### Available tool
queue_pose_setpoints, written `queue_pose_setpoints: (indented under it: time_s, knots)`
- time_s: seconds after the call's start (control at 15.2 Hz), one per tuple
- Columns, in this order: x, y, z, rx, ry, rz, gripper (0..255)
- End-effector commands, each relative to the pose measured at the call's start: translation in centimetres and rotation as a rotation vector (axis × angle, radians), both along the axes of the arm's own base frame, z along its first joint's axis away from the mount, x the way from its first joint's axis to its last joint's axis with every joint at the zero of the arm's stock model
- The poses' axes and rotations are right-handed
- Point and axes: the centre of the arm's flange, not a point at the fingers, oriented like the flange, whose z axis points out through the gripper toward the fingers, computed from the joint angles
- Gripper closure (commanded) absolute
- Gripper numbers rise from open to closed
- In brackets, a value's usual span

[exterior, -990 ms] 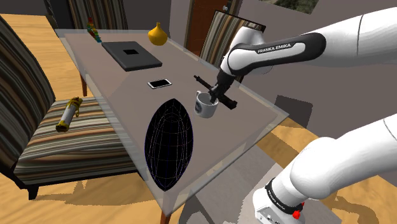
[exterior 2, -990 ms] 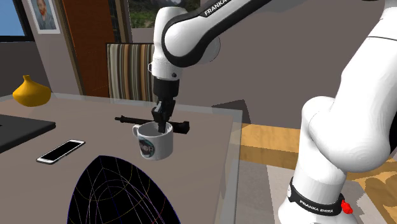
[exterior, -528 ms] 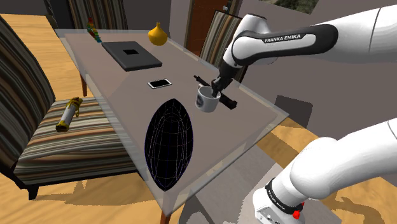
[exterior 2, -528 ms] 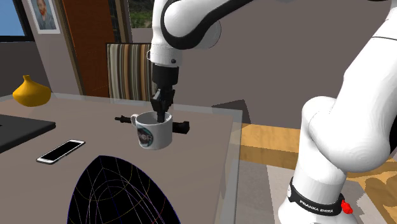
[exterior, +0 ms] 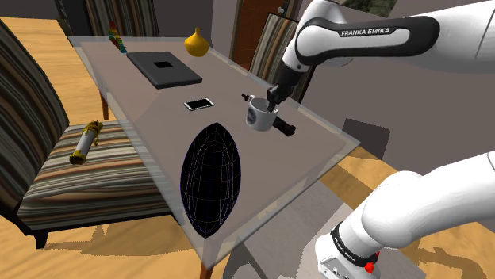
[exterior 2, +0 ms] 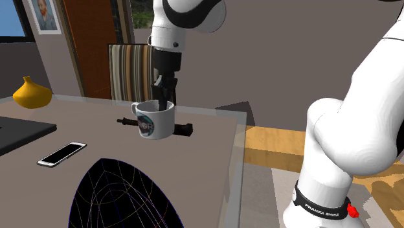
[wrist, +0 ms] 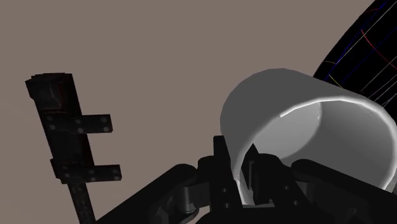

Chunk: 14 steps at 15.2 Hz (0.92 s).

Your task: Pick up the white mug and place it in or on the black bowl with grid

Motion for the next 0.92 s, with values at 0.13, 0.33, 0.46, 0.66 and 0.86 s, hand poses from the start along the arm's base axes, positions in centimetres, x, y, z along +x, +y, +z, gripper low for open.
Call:
queue_pose_setpoints:
  time_s: [0.13,0.33,0.46,0.66,0.86]
  knots:
    - [0.0,0.0,1.8,0.000,0.000,0.000,255]
    - [-0.5,3.9,2.2,0.000,0.000,0.000,255]
    - [-0.9,6.5,2.5,0.000,0.000,0.000,255]
    - [-1.4,10.4,2.9,0.000,0.000,0.000,255]
    - [-1.9,14.3,3.3,0.000,0.000,0.000,255]
